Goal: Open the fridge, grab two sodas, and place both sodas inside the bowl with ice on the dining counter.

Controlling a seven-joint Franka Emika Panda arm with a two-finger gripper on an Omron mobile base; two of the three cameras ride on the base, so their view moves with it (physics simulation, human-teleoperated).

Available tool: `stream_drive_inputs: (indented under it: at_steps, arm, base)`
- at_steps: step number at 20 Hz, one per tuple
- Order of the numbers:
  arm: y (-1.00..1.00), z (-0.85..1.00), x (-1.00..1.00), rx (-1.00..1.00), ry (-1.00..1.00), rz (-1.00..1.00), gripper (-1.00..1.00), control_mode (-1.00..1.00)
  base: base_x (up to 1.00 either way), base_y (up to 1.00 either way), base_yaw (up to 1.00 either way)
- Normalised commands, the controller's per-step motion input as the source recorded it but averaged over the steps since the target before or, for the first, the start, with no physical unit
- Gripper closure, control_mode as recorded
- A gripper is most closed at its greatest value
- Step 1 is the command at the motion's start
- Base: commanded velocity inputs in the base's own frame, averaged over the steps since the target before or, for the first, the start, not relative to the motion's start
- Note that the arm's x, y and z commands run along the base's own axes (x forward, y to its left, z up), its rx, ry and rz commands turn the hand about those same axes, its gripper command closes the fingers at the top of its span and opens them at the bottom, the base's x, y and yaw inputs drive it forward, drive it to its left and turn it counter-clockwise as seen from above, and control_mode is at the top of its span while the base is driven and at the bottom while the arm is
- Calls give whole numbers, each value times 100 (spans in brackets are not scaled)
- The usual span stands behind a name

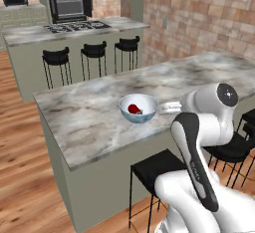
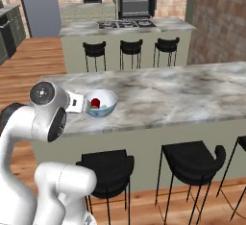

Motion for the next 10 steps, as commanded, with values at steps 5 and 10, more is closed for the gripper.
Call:
stream_drive_inputs:
  at_steps: [5,10]
  arm:
    - [0,-14,-100,0,-4,-10,-100,-100]
    - [-10,-24,-90,0,-1,-16,-100,-100]
  base:
    - [0,0,0]
    - [0,0,0]
